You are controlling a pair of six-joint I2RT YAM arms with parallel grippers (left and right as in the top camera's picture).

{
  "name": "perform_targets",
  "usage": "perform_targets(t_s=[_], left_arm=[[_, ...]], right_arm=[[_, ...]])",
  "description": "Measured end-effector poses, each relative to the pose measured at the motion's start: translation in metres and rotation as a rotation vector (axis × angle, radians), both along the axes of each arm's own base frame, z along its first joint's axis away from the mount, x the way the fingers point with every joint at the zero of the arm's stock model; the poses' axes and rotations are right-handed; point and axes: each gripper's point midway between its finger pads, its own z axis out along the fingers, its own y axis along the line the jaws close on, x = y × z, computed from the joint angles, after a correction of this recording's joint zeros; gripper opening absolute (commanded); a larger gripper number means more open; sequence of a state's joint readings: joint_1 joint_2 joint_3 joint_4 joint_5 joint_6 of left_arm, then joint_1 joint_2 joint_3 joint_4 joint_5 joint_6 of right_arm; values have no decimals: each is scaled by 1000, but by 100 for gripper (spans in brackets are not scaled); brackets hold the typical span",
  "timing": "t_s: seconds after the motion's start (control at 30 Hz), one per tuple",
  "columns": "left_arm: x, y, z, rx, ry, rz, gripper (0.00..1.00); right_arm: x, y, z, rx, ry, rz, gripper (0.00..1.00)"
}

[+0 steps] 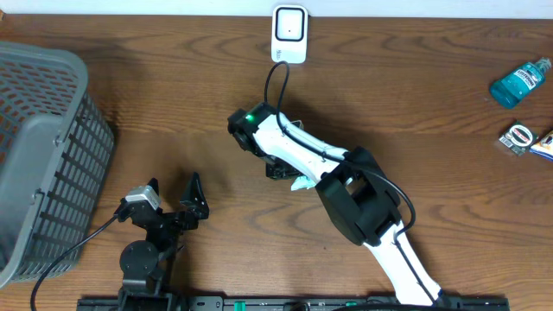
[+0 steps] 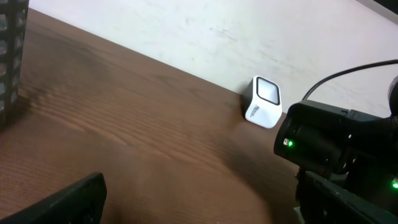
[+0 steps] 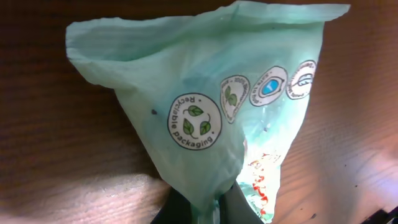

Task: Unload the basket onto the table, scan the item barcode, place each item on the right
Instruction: 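Lift the wipes pack and turn it in the right gripper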

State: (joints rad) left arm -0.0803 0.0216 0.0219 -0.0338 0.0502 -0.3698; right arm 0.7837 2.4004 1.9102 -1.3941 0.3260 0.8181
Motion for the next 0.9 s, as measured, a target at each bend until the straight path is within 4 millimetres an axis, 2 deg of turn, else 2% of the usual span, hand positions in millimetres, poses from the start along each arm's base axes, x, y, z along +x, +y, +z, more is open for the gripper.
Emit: perform_targets(t_s=[0.13,0.23,0.33,0.5,0.57,0.73,0.9], left_arm=[[0,0,0,0,0,0,98],[0,0,0,0,0,0,98],[0,0,0,0,0,0,98],[0,0,0,0,0,0,98],[0,0,0,0,0,0,98],[0,0,0,0,0,0,98],[0,0,0,0,0,0,98]], right_arm=[[-1,4,4,68,97,87,1],[-4,21,17,278,222,199,1],[-12,36,47,522,334,346,1],[-27,48,118,1006,429,629,1],[-29,50,129,1132,431,711,1],[-51,56,127,1395,447,895,1],[-76,64,126,1616,421,997,1]])
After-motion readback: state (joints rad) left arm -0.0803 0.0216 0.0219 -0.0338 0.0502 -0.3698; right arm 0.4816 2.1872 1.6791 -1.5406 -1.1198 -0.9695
